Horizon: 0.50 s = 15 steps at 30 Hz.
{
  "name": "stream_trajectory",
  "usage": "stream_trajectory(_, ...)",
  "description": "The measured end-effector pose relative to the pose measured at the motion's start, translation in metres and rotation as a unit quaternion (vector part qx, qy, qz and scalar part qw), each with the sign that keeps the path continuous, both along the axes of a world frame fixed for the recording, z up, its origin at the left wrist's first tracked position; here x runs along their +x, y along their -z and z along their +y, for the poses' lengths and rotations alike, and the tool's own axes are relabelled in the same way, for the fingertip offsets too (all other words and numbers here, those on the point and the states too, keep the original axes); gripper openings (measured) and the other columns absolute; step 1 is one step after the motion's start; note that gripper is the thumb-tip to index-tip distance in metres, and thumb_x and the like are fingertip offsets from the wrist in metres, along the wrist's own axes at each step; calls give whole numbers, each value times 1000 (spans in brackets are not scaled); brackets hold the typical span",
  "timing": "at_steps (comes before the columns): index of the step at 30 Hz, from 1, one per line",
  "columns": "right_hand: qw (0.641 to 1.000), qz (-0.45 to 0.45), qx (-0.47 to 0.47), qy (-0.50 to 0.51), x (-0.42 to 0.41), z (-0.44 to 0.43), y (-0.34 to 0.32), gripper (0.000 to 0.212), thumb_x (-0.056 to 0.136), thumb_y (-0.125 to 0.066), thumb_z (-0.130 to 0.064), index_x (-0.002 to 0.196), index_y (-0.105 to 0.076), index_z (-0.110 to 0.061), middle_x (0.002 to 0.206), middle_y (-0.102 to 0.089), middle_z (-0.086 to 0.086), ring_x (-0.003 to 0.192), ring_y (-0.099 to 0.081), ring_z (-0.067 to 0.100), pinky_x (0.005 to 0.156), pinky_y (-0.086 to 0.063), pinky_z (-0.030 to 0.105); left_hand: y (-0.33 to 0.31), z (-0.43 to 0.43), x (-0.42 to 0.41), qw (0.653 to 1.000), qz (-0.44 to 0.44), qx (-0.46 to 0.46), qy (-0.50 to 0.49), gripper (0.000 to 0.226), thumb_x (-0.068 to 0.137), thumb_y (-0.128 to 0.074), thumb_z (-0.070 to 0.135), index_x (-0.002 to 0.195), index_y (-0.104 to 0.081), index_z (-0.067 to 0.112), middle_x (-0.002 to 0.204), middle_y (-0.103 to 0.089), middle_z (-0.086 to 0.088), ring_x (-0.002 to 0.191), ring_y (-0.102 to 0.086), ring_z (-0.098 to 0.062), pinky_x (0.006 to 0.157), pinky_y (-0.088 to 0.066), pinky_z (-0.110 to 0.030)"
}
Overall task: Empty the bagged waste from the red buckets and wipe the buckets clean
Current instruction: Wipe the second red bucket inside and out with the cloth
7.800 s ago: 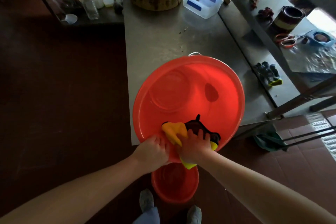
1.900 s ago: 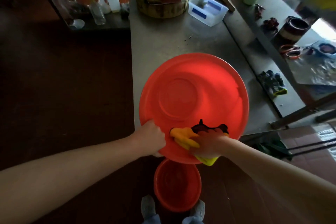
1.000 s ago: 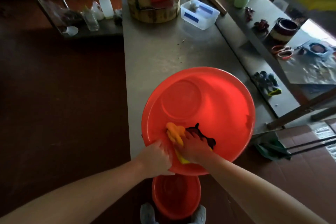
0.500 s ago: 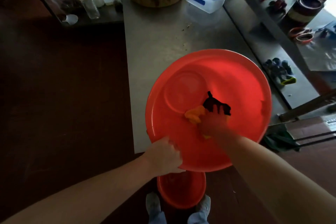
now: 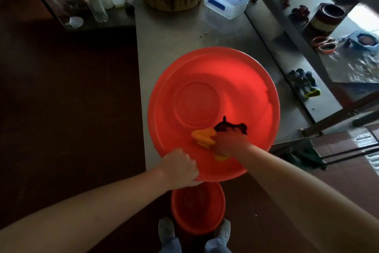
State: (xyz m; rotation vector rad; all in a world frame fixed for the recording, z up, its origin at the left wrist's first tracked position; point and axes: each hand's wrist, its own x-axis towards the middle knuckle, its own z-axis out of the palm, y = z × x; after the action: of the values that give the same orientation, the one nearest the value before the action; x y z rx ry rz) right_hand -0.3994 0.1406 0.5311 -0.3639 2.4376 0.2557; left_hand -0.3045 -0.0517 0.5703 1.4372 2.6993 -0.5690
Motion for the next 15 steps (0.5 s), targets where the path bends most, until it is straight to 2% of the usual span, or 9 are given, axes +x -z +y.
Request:
stream_trajectory(2, 992, 57, 91, -60, -6, 28, -9, 43, 95, -48, -50, 136, -56, -42, 150, -47, -8, 145, -28, 31, 116, -21, 48, -4, 3, -1, 1000, 7, 11, 19, 60, 90, -46, 73, 65, -66, 23, 62, -65, 9, 52, -62, -13, 56, -37, -26)
stream_trajectory(4, 986, 79, 128, -67, -4, 39, -15, 43, 97, -46, -48, 139, -55, -41, 153, -44, -6, 149, -22, 34, 120, -16, 49, -8, 6, -2, 999, 6, 3, 35, 59, 90, -46, 72, 68, -67, 22, 65, -66, 8, 55, -64, -14, 56, -36, -27)
stream_trajectory(7, 994, 76, 81, 2, 18, 33, -3, 43, 98, -45, -44, 140, -55, -38, 156, -42, 2, 150, -18, 38, 122, -12, 53, -10, 10, -2, 998, 25, -3, 63, 58, 94, -42, 70, 69, -67, 23, 65, -65, 9, 56, -63, -13, 57, -34, -26)
stream_trajectory(8, 997, 57, 42, 43, 26, 28, 0, 46, 97, -47, -45, 141, -53, -37, 156, -40, 4, 149, -19, 38, 120, -15, 54, -9, 11, 0, 998, 5, -20, 67, 57, 98, -39, 66, 73, -67, 23, 70, -67, 8, 61, -65, -15, 60, -36, -27)
stream_trajectory(10, 997, -15, -16, 81, 39, 11, 9, 55, 93, -50, -49, 147, -42, -40, 158, -35, 2, 148, -21, 38, 118, -18, 57, -3, 12, 2, 997, -29, -38, 58, 53, 102, -36, 59, 81, -68, 21, 80, -69, 5, 70, -67, -18, 64, -37, -29)
stream_trajectory(13, 983, -127, -88, 104, 46, -18, 15, 69, 88, -38, -58, 155, -22, -45, 164, -24, -2, 150, -17, 41, 117, -17, 64, 4, 14, 6, 997, -13, -53, 61, 51, 100, -40, 59, 86, -72, 22, 84, -71, 6, 74, -66, -17, 64, -37, -29)
stream_trajectory(15, 978, -134, -118, 109, 50, -23, 14, 71, 87, -36, -62, 154, -17, -49, 165, -20, -6, 151, -17, 38, 116, -18, 63, 8, 14, 10, 997, 10, -46, 58, 53, 96, -42, 64, 85, -73, 23, 82, -72, 7, 74, -67, -15, 63, -39, -28)
